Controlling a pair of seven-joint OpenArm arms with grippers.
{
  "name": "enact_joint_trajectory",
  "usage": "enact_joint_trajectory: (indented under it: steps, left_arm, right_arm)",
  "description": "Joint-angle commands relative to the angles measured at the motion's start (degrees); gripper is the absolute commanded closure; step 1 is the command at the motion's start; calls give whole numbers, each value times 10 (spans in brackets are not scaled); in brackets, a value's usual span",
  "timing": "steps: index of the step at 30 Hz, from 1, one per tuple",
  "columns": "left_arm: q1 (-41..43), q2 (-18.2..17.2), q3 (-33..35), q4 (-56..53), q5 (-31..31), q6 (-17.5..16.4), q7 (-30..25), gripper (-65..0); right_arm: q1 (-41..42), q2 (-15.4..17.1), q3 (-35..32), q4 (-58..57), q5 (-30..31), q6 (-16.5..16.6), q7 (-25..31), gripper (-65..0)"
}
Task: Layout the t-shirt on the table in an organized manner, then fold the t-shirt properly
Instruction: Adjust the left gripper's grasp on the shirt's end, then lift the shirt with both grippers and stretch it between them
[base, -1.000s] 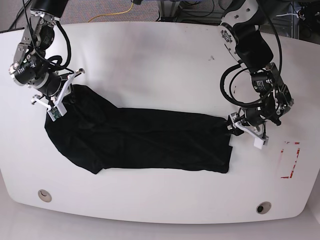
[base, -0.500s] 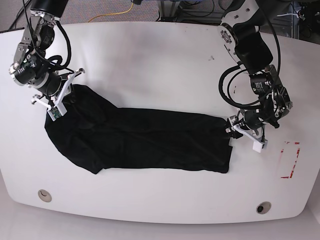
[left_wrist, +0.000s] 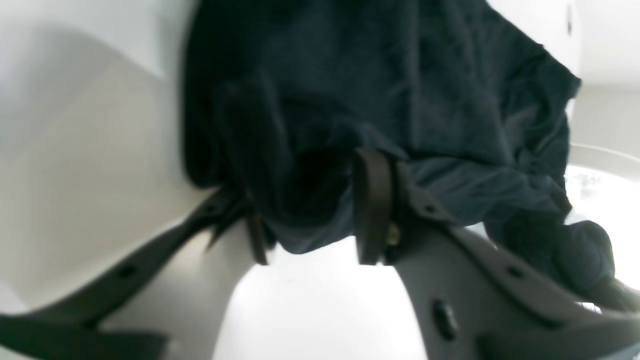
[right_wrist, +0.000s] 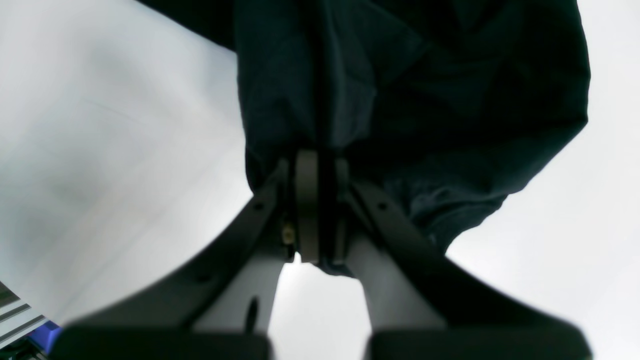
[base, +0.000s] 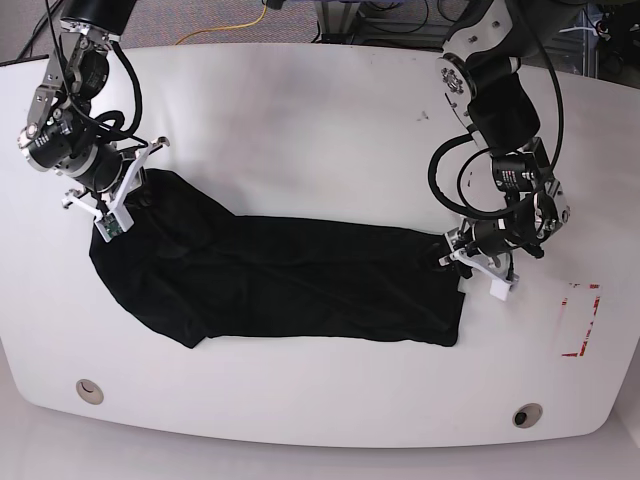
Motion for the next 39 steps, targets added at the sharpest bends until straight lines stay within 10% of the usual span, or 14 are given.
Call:
enact_joint_trajectory:
  steps: [1, 11, 27, 39]
  left_arm:
    - [-19, -4, 2, 9, -14, -3, -10, -232]
    - [-20, -4, 3, 9, -13, -1, -12, -4]
    - [-16, -6, 3, 113, -16, -7, 22, 0]
    - [-45, -58, 20, 205, -71, -91, 87, 0]
  right_arm:
    - [8, 10, 4, 10, 9, -1, 9, -5]
    - [8, 10, 4, 10, 9, -1, 9, -5]
    - [24, 10, 7, 13, 9, -1, 5, -3]
    - [127, 12, 34, 10, 6, -1, -31, -3]
